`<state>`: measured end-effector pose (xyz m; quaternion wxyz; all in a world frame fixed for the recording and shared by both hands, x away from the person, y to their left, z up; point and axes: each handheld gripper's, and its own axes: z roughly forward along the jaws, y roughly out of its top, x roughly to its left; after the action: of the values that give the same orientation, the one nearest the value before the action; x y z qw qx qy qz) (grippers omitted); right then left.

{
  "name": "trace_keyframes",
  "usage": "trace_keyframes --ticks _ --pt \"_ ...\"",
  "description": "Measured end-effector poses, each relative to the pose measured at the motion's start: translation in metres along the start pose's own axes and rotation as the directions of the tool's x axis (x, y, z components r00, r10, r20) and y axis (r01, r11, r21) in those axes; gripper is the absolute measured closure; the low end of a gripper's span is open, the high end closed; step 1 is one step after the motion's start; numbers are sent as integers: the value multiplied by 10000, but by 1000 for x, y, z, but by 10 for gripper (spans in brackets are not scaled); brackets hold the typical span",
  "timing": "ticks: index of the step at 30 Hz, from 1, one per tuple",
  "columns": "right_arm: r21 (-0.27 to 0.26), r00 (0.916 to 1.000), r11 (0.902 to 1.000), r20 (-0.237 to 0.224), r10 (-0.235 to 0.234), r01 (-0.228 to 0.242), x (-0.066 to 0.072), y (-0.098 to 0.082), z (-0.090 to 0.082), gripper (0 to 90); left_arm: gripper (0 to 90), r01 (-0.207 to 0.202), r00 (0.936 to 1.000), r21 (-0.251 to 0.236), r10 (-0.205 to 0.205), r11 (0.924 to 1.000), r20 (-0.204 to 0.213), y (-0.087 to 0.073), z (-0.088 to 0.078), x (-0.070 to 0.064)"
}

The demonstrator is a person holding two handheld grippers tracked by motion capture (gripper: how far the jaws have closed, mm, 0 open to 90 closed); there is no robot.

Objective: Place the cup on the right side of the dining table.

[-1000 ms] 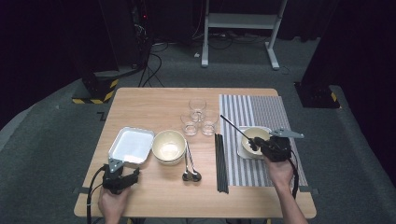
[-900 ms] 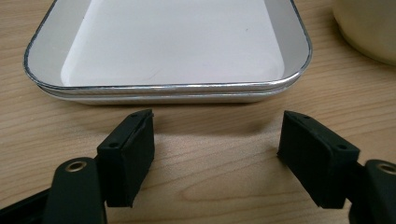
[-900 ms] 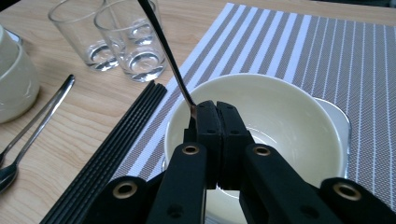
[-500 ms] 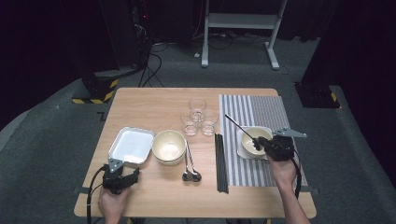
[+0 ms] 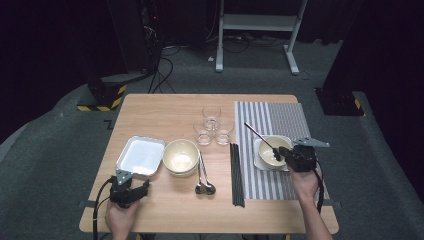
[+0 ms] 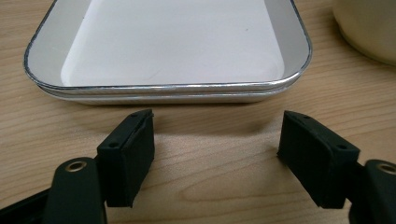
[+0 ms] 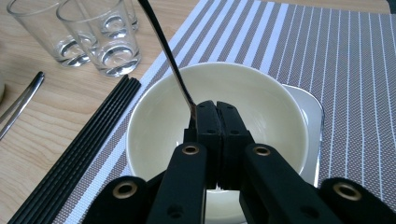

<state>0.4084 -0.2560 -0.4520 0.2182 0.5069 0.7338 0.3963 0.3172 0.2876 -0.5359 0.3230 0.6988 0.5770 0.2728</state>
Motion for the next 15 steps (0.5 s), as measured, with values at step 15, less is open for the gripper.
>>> trace_keyframes --ticks 15 --pt "273 9999 9996 144 -6 3 -3 -4 7 895 269 1 10000 -3 -1 10000 -1 0 0 0"
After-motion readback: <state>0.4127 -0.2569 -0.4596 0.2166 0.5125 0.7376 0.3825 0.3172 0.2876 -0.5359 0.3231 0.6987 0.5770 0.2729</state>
